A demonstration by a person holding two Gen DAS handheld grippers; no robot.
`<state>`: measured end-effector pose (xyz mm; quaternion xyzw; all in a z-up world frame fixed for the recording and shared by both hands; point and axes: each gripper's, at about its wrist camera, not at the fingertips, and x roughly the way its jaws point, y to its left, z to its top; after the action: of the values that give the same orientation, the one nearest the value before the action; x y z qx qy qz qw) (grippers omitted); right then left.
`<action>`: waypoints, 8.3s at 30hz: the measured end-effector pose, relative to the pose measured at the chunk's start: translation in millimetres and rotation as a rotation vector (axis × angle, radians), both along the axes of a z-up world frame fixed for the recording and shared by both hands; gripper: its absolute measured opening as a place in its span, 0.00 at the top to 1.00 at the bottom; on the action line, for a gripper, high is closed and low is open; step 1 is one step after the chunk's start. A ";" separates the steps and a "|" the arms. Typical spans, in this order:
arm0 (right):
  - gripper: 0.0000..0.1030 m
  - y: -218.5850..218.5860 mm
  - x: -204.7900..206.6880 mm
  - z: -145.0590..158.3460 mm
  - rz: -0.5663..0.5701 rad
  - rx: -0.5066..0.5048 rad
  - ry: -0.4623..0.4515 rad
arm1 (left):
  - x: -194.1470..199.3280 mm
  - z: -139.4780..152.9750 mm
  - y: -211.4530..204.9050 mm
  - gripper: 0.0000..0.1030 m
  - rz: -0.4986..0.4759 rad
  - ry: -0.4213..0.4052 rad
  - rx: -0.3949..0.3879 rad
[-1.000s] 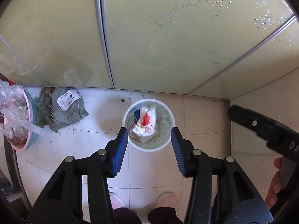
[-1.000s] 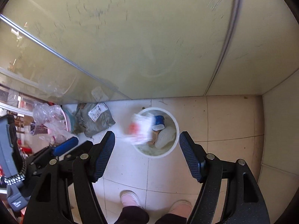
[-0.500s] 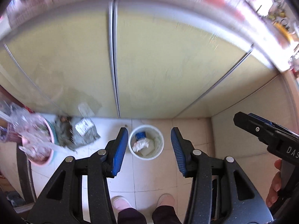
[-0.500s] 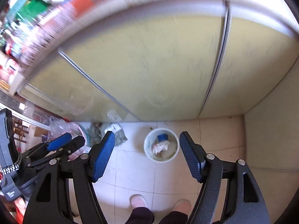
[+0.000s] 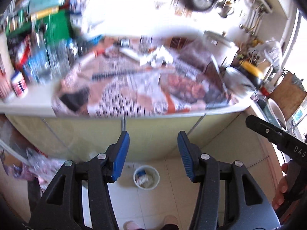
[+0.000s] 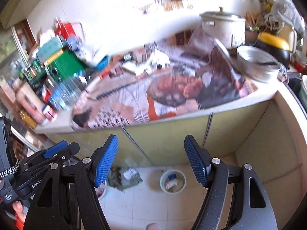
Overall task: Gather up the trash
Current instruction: 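Raise both tools back to the counter toward the remaining tissue, then grasp the white box with the left tool while the right tool grasps the tissue, then carry box and tissue down to the floor bin and release both, then raise both tools back to the counter toward the orange peel and bottle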
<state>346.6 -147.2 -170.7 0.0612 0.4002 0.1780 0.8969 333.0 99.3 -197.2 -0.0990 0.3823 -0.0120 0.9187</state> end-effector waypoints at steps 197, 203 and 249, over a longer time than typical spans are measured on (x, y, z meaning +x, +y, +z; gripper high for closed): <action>0.91 14.9 32.1 -276.2 0.205 -0.140 0.330 | -7.5 -282.6 2.0 0.51 0.152 0.278 0.000; 0.91 21.5 53.1 -384.7 0.215 -0.170 0.426 | -1.7 -365.4 10.1 0.51 0.180 0.335 -0.004; 0.55 -7.4 72.6 -280.3 0.165 -0.140 0.346 | 60.1 -308.4 -54.4 0.50 -0.013 0.376 0.016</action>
<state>419.3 -154.6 -451.0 -0.0048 0.5632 0.2096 0.7993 393.0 44.9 -505.6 -0.0894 0.5478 0.0037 0.8318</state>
